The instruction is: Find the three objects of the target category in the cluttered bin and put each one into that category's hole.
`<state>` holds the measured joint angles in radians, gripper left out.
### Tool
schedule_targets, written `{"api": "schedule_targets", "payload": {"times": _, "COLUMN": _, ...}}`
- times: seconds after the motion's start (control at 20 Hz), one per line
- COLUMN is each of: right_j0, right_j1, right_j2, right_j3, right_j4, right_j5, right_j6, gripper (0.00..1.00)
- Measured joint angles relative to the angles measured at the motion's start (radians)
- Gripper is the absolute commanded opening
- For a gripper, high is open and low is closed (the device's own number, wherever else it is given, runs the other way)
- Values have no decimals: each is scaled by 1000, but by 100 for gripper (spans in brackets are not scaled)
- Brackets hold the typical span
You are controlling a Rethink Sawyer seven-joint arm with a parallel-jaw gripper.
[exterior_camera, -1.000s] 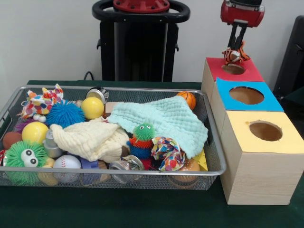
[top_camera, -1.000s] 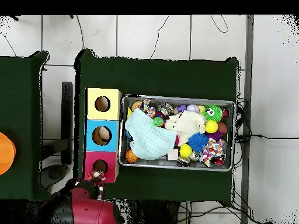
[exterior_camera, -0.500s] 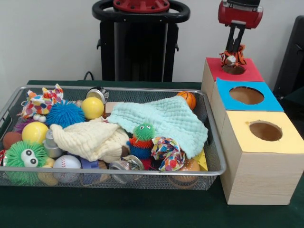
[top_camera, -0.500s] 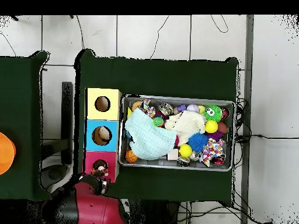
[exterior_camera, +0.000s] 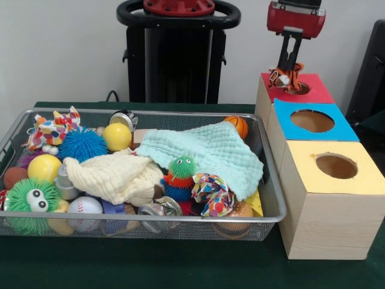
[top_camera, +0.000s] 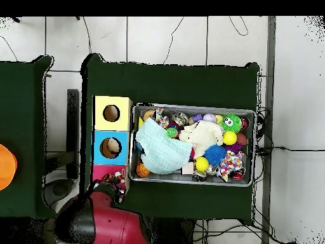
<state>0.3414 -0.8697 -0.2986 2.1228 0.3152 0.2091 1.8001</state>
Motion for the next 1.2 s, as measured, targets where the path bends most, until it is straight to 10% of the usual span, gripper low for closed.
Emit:
{"api": "schedule_targets", "payload": {"times": 0.5, "right_j0": -59, "right_j1": 3, "right_j2": 58, "right_j3": 18, "right_j4": 0, "right_j5": -198, "right_j6": 0, "gripper": 0}}
{"api": "schedule_targets", "payload": {"times": 1.2, "right_j0": -34, "right_j1": 6, "right_j2": 103, "right_j3": 23, "right_j4": 44, "right_j5": -220, "right_j6": 7, "gripper": 0}}
